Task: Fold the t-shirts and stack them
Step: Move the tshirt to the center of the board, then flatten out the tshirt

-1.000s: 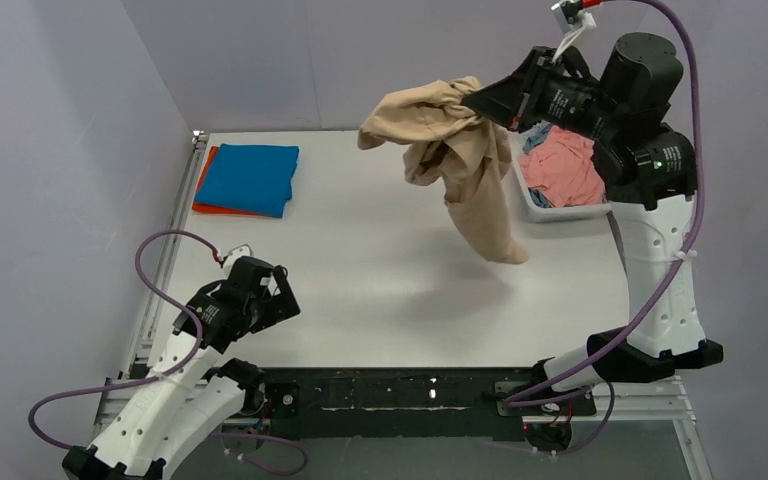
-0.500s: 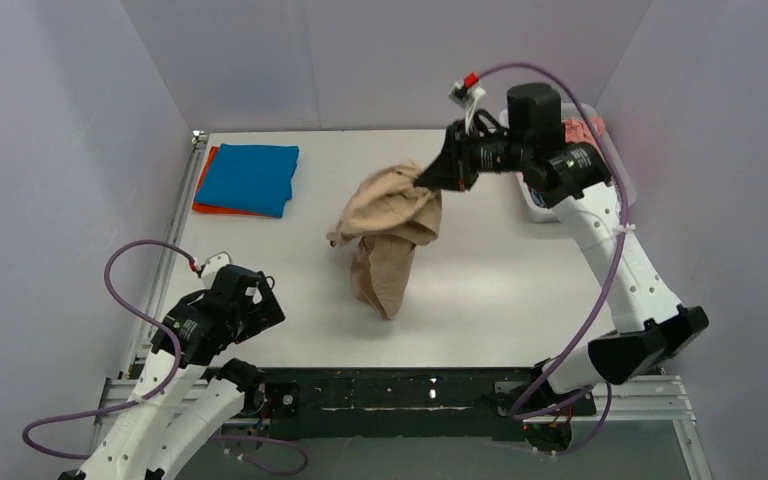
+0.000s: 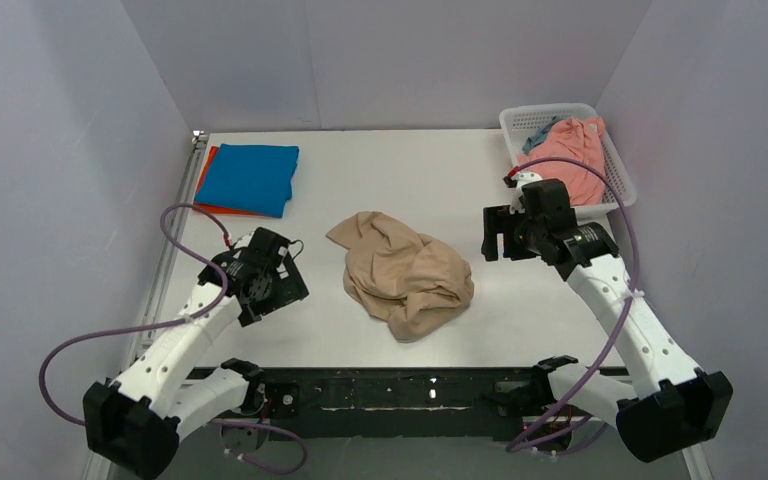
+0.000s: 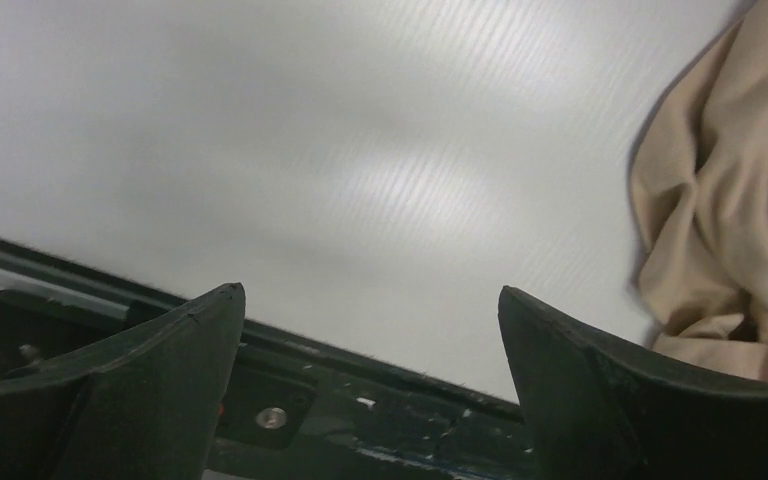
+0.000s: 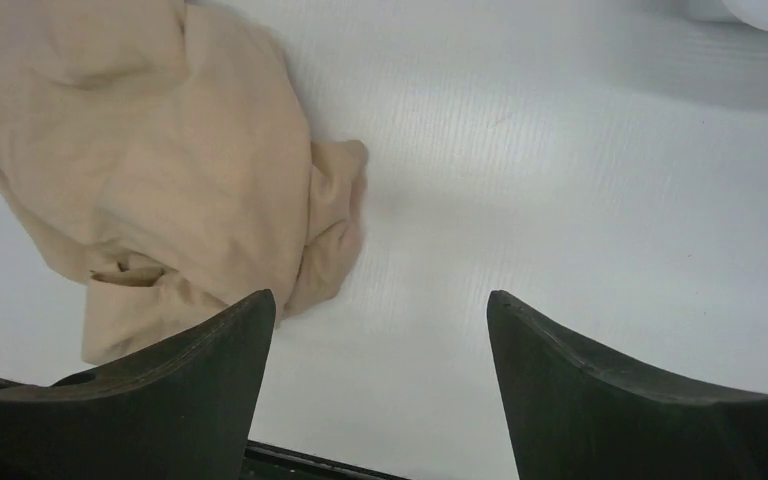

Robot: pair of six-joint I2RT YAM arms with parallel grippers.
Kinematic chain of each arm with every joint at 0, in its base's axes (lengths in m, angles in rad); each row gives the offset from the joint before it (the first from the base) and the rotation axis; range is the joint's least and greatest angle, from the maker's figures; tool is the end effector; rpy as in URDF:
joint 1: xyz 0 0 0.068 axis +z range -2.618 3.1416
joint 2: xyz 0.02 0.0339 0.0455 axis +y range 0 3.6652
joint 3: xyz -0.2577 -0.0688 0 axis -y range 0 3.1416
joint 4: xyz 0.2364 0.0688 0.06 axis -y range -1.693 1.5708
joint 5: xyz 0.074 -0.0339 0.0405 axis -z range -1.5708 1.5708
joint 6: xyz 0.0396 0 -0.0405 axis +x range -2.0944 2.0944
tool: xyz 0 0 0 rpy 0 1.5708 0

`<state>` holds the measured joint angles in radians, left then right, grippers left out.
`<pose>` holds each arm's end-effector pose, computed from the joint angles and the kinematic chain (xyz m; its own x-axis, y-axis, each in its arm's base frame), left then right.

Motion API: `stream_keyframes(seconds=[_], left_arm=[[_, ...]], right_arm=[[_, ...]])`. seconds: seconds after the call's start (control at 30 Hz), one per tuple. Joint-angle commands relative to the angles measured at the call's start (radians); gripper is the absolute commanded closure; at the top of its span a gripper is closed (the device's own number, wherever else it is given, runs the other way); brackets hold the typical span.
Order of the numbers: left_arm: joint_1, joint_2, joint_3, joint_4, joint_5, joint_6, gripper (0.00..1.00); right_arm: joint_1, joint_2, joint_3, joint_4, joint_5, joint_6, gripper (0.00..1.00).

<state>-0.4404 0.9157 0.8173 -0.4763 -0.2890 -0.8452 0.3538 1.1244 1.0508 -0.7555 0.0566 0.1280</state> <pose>0.1840 -0.0743 0.2935 -0.4701 -0.5712 -0.6729 -0.2403 0.8164 -0.5251 0.2124 0.0761 0.3047 -0.7256 -0.1321 -0.6753 -0.2192 0.9746 0.0449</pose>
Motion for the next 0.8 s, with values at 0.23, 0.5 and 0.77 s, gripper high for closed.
stream_keyframes(seconds=[0.23,0.5,0.77], left_arm=[[0.209,0.632,0.273,0.342,0.399,0.085,0.0],[0.209,0.992,0.517,0.386,0.457,0.242,0.0],[0.192,1.158,0.616,0.417,0.485,0.261,0.17]], right_arm=[[0.218,-0.231,-0.223,0.243,-0.201,0.4,0.13],[0.568,-0.026,-0.133,0.251,-0.029,0.431,0.15],[0.716,0.127,-0.056,0.251,-0.001,0.416,0.16]])
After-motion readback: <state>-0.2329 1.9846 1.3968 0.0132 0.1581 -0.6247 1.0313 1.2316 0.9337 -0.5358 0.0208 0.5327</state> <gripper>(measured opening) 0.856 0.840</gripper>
